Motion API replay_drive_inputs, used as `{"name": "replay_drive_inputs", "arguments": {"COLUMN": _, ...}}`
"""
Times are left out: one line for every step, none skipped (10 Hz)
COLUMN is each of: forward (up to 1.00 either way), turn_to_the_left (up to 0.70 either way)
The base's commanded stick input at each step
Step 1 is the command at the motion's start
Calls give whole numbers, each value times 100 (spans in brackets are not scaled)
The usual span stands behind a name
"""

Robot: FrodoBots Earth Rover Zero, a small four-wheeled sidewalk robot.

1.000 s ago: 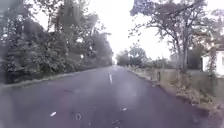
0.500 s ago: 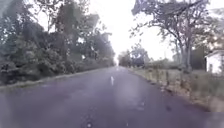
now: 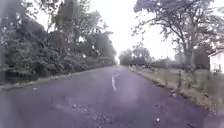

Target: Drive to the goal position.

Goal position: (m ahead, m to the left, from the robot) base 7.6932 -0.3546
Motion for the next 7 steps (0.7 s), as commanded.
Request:
{"name": "replay_drive_inputs", "arguments": {"forward": 100, "turn_to_the_left": 0}}
{"name": "replay_drive_inputs", "arguments": {"forward": 100, "turn_to_the_left": 0}}
{"name": "replay_drive_inputs", "arguments": {"forward": 100, "turn_to_the_left": 0}}
{"name": "replay_drive_inputs", "arguments": {"forward": 100, "turn_to_the_left": 0}}
{"name": "replay_drive_inputs", "arguments": {"forward": 100, "turn_to_the_left": 0}}
{"name": "replay_drive_inputs", "arguments": {"forward": 100, "turn_to_the_left": 0}}
{"name": "replay_drive_inputs", "arguments": {"forward": 100, "turn_to_the_left": 0}}
